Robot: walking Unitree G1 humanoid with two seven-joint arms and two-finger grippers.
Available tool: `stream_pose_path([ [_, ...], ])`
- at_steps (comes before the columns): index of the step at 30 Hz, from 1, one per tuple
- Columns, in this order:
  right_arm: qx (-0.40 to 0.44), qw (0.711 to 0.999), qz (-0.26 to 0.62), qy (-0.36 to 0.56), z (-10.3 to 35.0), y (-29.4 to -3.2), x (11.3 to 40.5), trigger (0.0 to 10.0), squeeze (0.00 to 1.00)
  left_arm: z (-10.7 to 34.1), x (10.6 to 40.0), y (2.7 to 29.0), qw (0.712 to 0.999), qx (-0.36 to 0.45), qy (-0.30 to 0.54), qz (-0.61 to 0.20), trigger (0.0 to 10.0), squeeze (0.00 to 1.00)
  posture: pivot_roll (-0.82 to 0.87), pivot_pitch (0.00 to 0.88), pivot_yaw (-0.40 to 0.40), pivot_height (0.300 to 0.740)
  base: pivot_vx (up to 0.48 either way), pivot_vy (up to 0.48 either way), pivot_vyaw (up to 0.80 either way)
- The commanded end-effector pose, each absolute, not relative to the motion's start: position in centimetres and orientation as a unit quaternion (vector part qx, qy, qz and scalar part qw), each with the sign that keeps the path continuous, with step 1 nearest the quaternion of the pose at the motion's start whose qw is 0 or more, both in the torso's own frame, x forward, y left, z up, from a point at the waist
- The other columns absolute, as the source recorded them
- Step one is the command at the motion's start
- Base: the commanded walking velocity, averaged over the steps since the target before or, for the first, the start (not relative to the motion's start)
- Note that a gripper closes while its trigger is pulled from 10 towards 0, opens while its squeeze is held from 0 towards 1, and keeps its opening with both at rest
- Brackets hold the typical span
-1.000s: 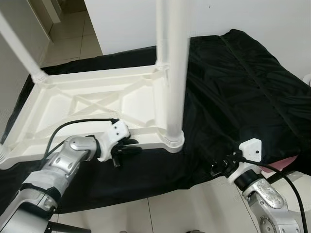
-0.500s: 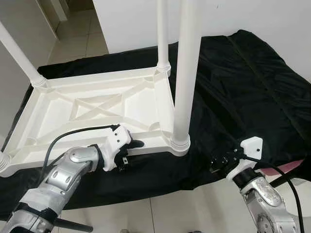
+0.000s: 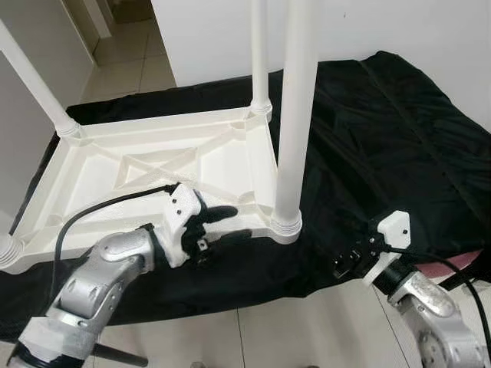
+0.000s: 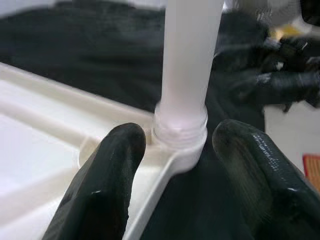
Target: Building children table
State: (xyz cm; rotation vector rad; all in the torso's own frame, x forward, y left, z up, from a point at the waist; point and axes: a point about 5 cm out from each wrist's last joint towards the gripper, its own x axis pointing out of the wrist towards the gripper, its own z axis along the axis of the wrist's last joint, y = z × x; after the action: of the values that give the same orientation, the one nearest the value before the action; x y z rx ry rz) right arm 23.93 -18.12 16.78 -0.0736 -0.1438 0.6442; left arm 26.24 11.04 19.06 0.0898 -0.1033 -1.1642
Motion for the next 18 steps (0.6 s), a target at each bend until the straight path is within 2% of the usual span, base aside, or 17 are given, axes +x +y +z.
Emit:
stream_pose_path([
  [1,-0.031,0.941,0.331,-0.070,16.6,-17.3,24.7,10.0,0.00,20.1,26.7,11.4,0.861,0.025,-0.066,-0.504,10.0,0.00,-0.02,0.066,0.093,0.740,0.000,0.000,0.00],
  [2,-0.031,0.941,0.331,-0.070,16.6,-17.3,24.7,10.0,0.00,20.1,26.7,11.4,0.861,0.025,-0.066,-0.504,10.0,0.00,-0.02,0.066,0.093,0.740,0.000,0.000,0.00],
  [4,-0.041,0.940,0.330,-0.080,17.1,-16.2,26.6,10.0,0.00,21.4,27.4,11.7,0.896,-0.006,-0.106,-0.431,10.0,0.00,-0.02,0.059,0.077,0.740,0.000,0.000,0.00],
  [7,-0.043,0.941,0.325,-0.085,17.5,-16.0,27.6,10.0,0.00,21.6,27.7,11.8,0.908,-0.031,-0.109,-0.404,10.0,0.00,-0.01,0.056,0.070,0.740,0.000,0.000,0.00],
  [18,-0.048,0.926,0.360,-0.102,18.7,-14.1,30.4,10.0,0.00,21.8,28.0,10.7,0.921,-0.065,-0.107,-0.369,10.0,0.00,0.00,0.062,0.037,0.740,0.000,0.000,0.00],
])
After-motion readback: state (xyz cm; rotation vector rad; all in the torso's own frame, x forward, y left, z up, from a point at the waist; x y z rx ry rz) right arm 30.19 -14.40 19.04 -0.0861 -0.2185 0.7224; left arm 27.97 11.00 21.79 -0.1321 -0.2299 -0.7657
